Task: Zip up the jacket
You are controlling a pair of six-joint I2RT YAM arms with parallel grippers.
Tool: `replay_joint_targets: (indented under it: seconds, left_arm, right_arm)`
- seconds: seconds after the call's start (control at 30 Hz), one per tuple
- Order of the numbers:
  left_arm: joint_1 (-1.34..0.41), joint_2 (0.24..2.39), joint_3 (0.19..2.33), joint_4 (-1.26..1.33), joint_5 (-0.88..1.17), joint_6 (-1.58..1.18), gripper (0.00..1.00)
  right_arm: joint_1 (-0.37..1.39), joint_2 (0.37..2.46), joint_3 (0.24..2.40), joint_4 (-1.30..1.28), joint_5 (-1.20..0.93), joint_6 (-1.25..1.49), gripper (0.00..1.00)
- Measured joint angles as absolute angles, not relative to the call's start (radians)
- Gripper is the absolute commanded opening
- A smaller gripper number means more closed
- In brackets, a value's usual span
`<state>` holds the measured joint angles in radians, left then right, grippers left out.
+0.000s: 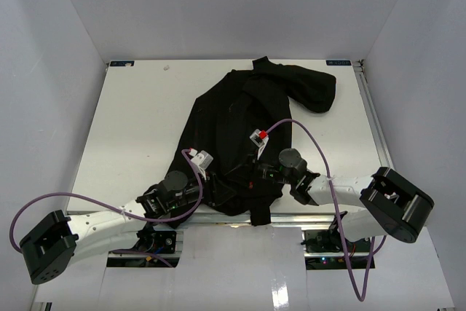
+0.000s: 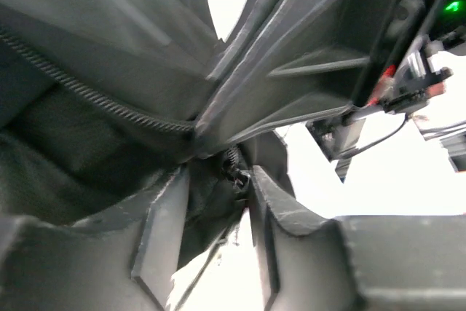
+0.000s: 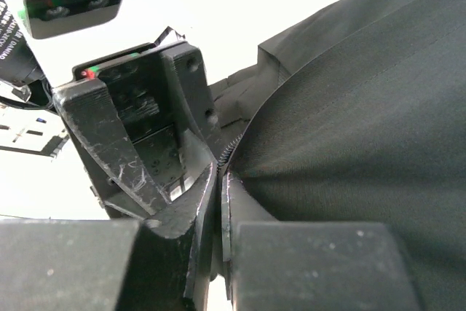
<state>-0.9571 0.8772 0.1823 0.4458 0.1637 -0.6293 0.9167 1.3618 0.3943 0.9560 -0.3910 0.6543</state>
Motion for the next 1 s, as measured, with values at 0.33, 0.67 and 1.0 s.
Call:
replay_joint_targets:
  seconds: [0.33,0.67,1.0]
  left_arm:
    - [-0.957,0.821,0.154,0.486,0.175,-0.608,0.00]
    - [-0.957,0.803,0.154,0.462,0.174,-0.587,0.00]
    - [-0.957,0.805,0.149,0.448,0.171,-0.578,0.05]
  right_arm:
    - [0.926,1.372,0.382,1.000,-0.388,0.658,0.37]
    - [0.929,1.371,0.362,0.985,-0.361,0.662,0.53]
    - [0.932,1.371,0.371,0.968,-0.377,0.670,0.09]
